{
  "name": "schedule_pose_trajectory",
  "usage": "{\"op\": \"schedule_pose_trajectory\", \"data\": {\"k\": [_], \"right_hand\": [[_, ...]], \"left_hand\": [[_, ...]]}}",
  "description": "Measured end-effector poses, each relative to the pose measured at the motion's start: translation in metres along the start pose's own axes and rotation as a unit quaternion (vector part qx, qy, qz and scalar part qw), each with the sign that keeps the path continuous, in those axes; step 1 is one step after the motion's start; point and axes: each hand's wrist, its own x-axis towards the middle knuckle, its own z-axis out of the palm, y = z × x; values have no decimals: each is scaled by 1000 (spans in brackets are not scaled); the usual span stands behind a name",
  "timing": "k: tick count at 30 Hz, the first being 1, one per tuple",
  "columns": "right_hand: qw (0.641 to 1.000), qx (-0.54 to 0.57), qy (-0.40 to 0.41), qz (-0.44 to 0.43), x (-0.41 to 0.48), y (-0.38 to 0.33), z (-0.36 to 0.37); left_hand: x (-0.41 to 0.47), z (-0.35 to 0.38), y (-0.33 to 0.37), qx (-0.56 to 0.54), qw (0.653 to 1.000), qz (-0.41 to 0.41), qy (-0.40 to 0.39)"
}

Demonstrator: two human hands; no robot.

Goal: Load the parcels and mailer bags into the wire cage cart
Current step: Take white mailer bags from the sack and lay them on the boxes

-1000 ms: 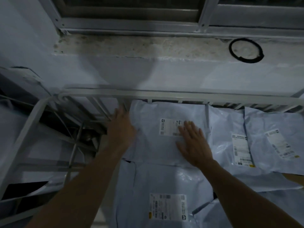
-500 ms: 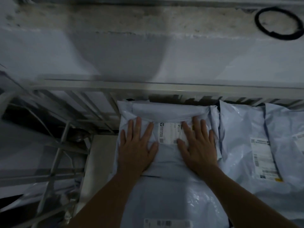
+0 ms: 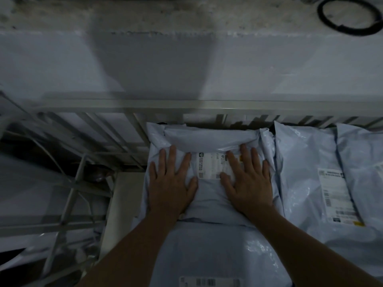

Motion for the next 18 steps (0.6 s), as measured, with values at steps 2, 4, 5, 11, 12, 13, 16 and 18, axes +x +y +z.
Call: {"op": "schedule_pose_trajectory", "data": {"k": [2,4,5,11,12,13,16,18], "right_hand": [[1000,-9,-3,0,0,-1,0],[1000,-12,-4,-2,-1,-1,0],[1000,-15,-6,-3,0,-2,0],[1000,-27,-7,0,0,-4,-3],[1000,-28,-8,0,0,-4,-2],[1000,-29,-9,1,0,-4,-2],[999,-31,-9,2,1,-4,-1],[999,-32,-11,3,1,-5,-1]], "left_hand": [[0,1,-1,0,1000,2,3],[-1,2,-1,-1,1000,0,4],[0,2,-1,0,1000,-1,3],[0,2,-1,2,1000,-3,2],[0,3,-1,3,1000,-4,3],[0,3,-1,4,1000,-5,5],[-1,2,0,1,1000,-6,11],[-1,1,1,0,1000,-7,13]]}}
